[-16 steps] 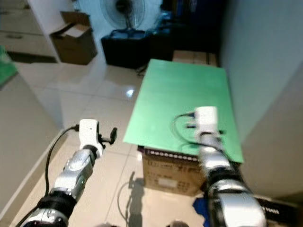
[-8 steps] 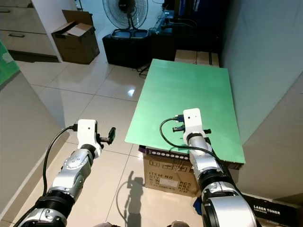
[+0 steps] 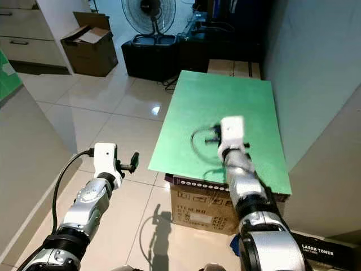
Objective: Hang keys on a hook
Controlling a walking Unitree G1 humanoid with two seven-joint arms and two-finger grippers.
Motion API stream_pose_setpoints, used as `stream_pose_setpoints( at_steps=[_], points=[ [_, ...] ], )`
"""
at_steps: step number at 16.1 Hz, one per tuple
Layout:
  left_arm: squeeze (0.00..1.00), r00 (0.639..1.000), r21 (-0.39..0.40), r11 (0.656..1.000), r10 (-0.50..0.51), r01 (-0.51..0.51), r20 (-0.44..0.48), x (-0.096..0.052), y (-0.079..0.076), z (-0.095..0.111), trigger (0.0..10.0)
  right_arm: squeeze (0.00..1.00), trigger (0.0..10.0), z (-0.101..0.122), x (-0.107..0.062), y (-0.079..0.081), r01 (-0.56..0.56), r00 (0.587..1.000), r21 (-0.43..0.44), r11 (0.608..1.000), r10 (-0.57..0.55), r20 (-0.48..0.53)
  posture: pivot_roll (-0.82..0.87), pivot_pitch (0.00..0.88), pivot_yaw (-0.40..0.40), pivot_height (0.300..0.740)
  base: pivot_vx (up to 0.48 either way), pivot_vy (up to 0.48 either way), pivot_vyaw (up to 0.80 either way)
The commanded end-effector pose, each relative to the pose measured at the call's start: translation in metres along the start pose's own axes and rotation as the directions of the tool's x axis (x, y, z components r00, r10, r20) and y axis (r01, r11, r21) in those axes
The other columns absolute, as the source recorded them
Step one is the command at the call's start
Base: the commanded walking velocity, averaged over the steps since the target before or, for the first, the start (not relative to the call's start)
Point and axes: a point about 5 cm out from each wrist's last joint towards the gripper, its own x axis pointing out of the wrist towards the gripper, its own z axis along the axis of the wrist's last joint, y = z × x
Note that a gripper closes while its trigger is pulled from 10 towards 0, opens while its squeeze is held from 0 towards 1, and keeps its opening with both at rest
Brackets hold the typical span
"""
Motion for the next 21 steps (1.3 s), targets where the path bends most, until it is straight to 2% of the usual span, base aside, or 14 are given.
stream_pose_setpoints(
  at_steps=[1,2,3,5,7,9,12,13,14,15,17,19,20,21],
  points=[
    [0.0,1.0,0.003,1.0,-0.002,0.002,-0.006,0.001,0.0,0.001,10.0,0.0,10.0,0.035,0.008,0.004,-0.067,0.992,0.16,0.985,0.048,0.118,-0.17,0.0,0.084,0.74,0.0,0.0,0.0],
    [0.0,1.0,0.002,1.0,-0.002,0.002,-0.007,0.001,0.0,0.001,10.0,0.0,10.0,0.053,0.009,0.003,-0.093,0.982,0.248,0.964,0.048,0.18,-0.17,0.0,0.087,0.74,0.0,0.0,0.0],
    [0.0,1.0,0.003,1.0,-0.004,0.004,-0.007,0.0,0.0,0.0,10.0,0.0,10.0,0.076,0.01,0.001,-0.126,0.968,0.374,0.919,0.031,0.249,-0.17,0.0,0.091,0.74,0.0,0.0,0.0],
    [0.0,1.0,0.005,1.0,-0.006,0.006,-0.008,0.0,0.0,0.0,10.0,0.0,10.0,0.099,0.008,0.004,-0.189,0.949,0.49,0.851,0.03,0.315,-0.17,0.0,0.094,0.74,0.0,0.0,0.0],
    [0.0,1.0,0.004,1.0,-0.006,0.006,-0.009,-0.001,0.001,-0.001,10.0,0.0,10.0,0.119,0.002,0.01,-0.291,0.924,0.631,0.719,0.04,0.381,-0.17,0.0,0.092,0.74,0.0,0.0,0.0],
    [0.0,1.0,0.003,1.0,-0.004,0.004,-0.009,-0.002,0.001,-0.001,10.0,0.0,10.0,0.133,-0.007,0.019,-0.402,0.894,0.709,0.579,0.082,0.44,-0.17,0.0,0.09,0.74,0.0,0.0,0.0],
    [0.0,1.0,0.0,1.0,-0.001,0.001,-0.007,-0.002,0.001,0.0,10.0,0.0,10.0,0.137,-0.014,0.02,-0.441,0.886,0.754,0.487,0.1,0.454,-0.17,0.0,0.086,0.74,0.0,0.0,0.0],
    [0.0,1.0,0.0,1.0,0.0,0.0,-0.006,-0.002,0.001,0.0,10.0,0.0,10.0,0.146,-0.022,0.015,-0.496,0.859,0.783,0.374,0.081,0.506,-0.17,0.0,0.086,0.74,0.0,0.0,0.0],
    [0.0,1.0,0.001,1.0,0.0,0.0,-0.005,-0.002,0.001,0.0,10.0,0.0,10.0,0.151,-0.026,0.016,-0.522,0.845,0.777,0.353,0.088,0.528,-0.16,0.0,0.089,0.74,0.0,0.0,0.0],
    [0.0,1.0,0.001,1.0,0.0,0.0,-0.005,-0.002,0.001,0.0,10.0,0.0,10.0,0.153,-0.028,0.02,-0.533,0.839,0.766,0.359,0.107,0.534,-0.17,0.0,0.09,0.74,0.0,0.0,0.0],
    [0.0,1.0,0.006,1.0,-0.002,0.002,-0.006,-0.002,0.001,0.0,10.0,0.0,10.0,0.167,-0.04,0.033,-0.614,0.787,0.719,0.326,0.179,0.591,-0.17,0.0,0.093,0.74,0.0,0.0,0.0],
    [0.0,1.0,0.008,1.0,-0.004,0.004,-0.007,-0.003,0.001,-0.001,10.0,0.0,10.0,0.183,-0.053,0.038,-0.696,0.718,0.67,0.26,0.22,0.66,-0.17,0.0,0.097,0.74,0.0,0.0,0.0],
    [0.0,1.0,0.008,1.0,-0.004,0.004,-0.007,-0.003,0.001,-0.001,10.0,0.0,10.0,0.185,-0.055,0.04,-0.707,0.707,0.661,0.251,0.228,0.67,-0.17,0.0,0.097,0.74,0.0,0.0,0.0],
    [0.0,1.0,0.009,1.0,-0.006,0.006,-0.008,-0.004,0.0,-0.001,10.0,0.0,10.0,0.194,-0.064,0.045,-0.751,0.66,0.623,0.219,0.258,0.705,-0.17,0.0,0.098,0.74,0.0,0.0,0.0]
  ],
)
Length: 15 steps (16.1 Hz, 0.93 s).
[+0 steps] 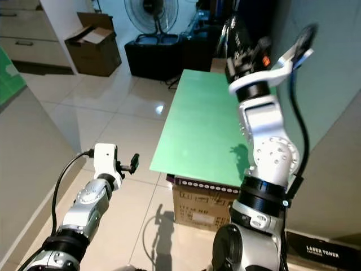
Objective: Hang keys on a hook
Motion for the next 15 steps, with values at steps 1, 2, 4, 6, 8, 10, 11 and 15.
stream_pose_setpoints(
  at_steps=[1,2,4,6,8,10,11,15],
  points=[
    [0.0,1.0,0.01,1.0,-0.003,0.003,-0.002,-0.002,0.001,-0.001,10.0,0.0,10.0,-0.008,0.006,0.022,-0.099,0.994,0.016,0.995,0.1,-0.048,-0.17,0.0,0.098,0.74,0.0,0.0,0.0],
    [0.0,1.0,0.012,1.0,-0.004,0.004,-0.003,-0.002,0.001,-0.001,10.0,0.0,10.0,-0.01,0.005,0.026,-0.114,0.991,0.017,0.993,0.115,-0.063,-0.17,0.0,0.098,0.74,0.0,0.0,0.0],
    [0.0,1.0,0.013,1.0,-0.003,0.003,-0.002,-0.002,0.001,0.0,10.0,0.0,10.0,-0.009,0.004,0.025,-0.106,0.992,0.008,0.994,0.106,-0.066,-0.17,0.0,0.098,0.74,0.0,0.0,0.0],
    [0.0,1.0,0.013,1.0,-0.001,0.001,-0.002,-0.002,0.001,0.0,10.0,0.0,10.0,-0.008,0.003,0.027,-0.096,0.993,0.003,0.995,0.095,-0.069,-0.16,0.0,0.098,0.74,0.0,0.0,0.0],
    [0.0,1.0,0.014,1.0,-0.001,0.001,-0.003,-0.003,0.002,0.0,10.0,0.0,10.0,-0.009,0.002,0.028,-0.089,0.994,-0.003,0.996,0.088,-0.072,-0.16,0.0,0.099,0.74,0.0,0.0,0.0],
    [0.0,1.0,0.015,1.0,0.0,0.0,-0.003,-0.003,0.002,0.0,10.0,0.0,10.0,-0.008,0.003,0.027,-0.079,0.994,-0.016,0.997,0.077,-0.072,-0.17,0.0,0.1,0.74,0.0,0.0,0.0],
    [0.0,1.0,0.015,1.0,0.001,0.0,-0.004,-0.003,0.002,-0.001,10.0,0.0,10.0,-0.008,0.003,0.024,-0.06,0.995,-0.073,0.996,0.054,-0.09,-0.17,0.0,0.099,0.74,0.0,0.0,0.0],
    [0.0,1.0,0.014,1.0,0.005,-0.005,-0.004,-0.002,0.002,0.0,10.0,0.0,10.0,-0.021,-0.024,-0.069,0.241,0.844,-0.698,0.674,-0.501,-0.193,-0.16,0.0,0.092,0.74,0.0,0.0,0.0]
  ],
)
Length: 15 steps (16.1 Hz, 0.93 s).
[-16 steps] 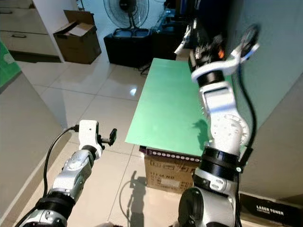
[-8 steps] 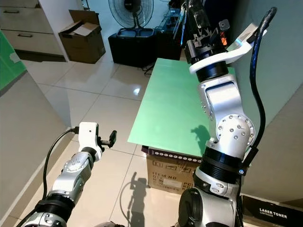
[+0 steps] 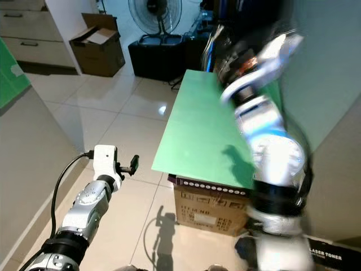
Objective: Hang keys on a hook
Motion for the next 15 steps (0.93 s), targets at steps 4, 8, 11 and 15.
stream_pose_setpoints(
  at_steps=[4,8,11,15],
  points=[
    [0.0,1.0,0.005,1.0,0.026,-0.026,0.006,0.004,0.005,0.005,10.0,0.0,10.0,-0.094,-0.018,-0.065,0.191,0.888,-0.589,0.785,-0.394,-0.237,-0.15,0.0,0.075,0.74,0.0,0.0,0.0],
    [0.0,0.999,-0.001,0.999,0.041,-0.041,0.008,0.004,0.007,0.005,10.0,0.0,10.0,-0.128,-0.029,-0.074,0.165,0.851,-0.628,0.76,-0.432,-0.299,-0.14,0.0,0.069,0.74,0.0,0.0,0.0],
    [0.0,0.999,-0.002,0.999,0.04,-0.04,0.011,0.005,0.008,0.007,10.0,0.0,10.0,-0.134,-0.025,-0.072,0.172,0.867,-0.622,0.764,-0.417,-0.271,-0.14,0.0,0.073,0.74,0.0,0.0,0.0],
    [0.0,0.999,0.003,0.999,0.037,-0.037,0.014,0.007,0.007,0.01,10.0,0.0,10.0,-0.141,-0.024,-0.068,0.2,0.882,-0.567,0.799,-0.399,-0.252,-0.14,0.0,0.078,0.74,0.0,0.0,0.0]
  ],
)
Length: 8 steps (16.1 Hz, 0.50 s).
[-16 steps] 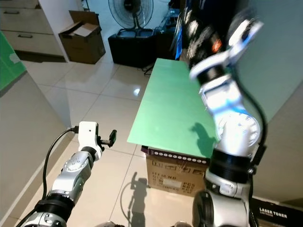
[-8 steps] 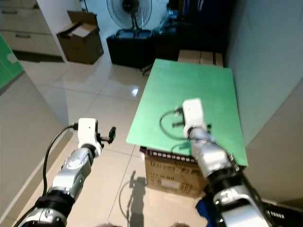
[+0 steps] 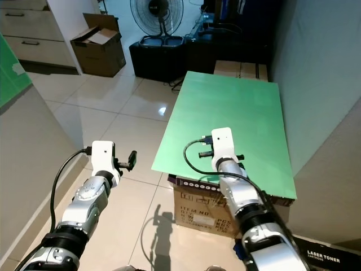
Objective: Hang keys on a hook
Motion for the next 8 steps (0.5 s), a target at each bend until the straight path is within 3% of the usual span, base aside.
stream_pose_setpoints(
  at_steps=[1,3,8],
  points=[
    [0.0,1.0,0.007,1.0,0.005,-0.005,0.005,0.0023,0.0015,0.0031,10.0,0.0,10.0,0.0016,0.0011,0.0002,0.001,1.0,-0.011,1.0,0.0,0.015,-0.14,0.0,0.078,0.74,0.0,0.0,0.0],
    [0.0,1.0,0.008,1.0,0.005,-0.005,0.005,0.0032,0.0016,0.004,10.0,0.0,10.0,0.0023,0.0018,0.0003,0.006,1.0,0.005,1.0,-0.006,0.026,-0.14,0.0,0.079,0.74,0.0,0.0,0.0],
    [0.0,1.0,0.011,1.0,0.016,-0.016,-0.006,0.0018,0.0017,0.0005,10.0,0.0,10.0,0.001,0.0019,0.0025,-0.049,0.998,0.049,0.998,0.047,0.045,-0.13,0.0,0.073,0.74,0.0,0.0,0.64]
  ],
)
